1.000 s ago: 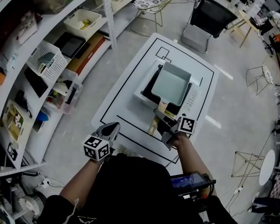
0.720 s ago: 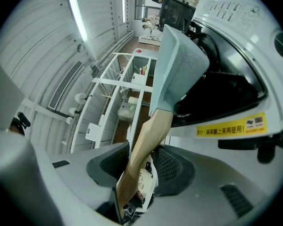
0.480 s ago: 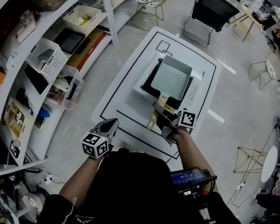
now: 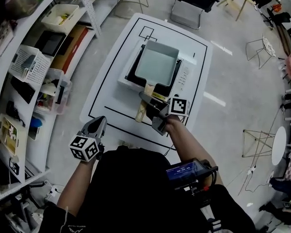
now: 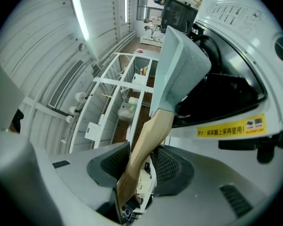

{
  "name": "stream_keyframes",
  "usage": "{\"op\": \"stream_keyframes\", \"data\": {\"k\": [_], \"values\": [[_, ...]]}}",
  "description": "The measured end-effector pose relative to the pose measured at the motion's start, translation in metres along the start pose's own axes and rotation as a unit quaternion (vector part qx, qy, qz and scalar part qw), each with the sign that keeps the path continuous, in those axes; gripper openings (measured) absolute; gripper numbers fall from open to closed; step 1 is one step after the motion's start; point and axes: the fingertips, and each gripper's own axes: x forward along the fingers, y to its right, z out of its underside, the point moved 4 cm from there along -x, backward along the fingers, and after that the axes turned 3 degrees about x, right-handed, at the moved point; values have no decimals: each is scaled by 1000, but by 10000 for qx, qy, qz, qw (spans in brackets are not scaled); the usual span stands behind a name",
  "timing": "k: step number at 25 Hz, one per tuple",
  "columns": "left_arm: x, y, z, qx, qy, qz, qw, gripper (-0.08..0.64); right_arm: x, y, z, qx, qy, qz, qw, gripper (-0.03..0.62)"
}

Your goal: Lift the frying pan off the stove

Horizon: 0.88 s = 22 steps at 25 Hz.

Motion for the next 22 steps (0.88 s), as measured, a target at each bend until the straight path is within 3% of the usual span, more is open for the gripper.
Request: {"op": "stream_keyframes", "data": {"k": [8,22], "values": [[1,0,0,-2,-1,1,10000,9,3,-9,1,-150,-63,-241,9996,167],[-2,-4,2,6,-17,14,10000,9,1,-11,1,-86,23,-280,9996,163]]}}
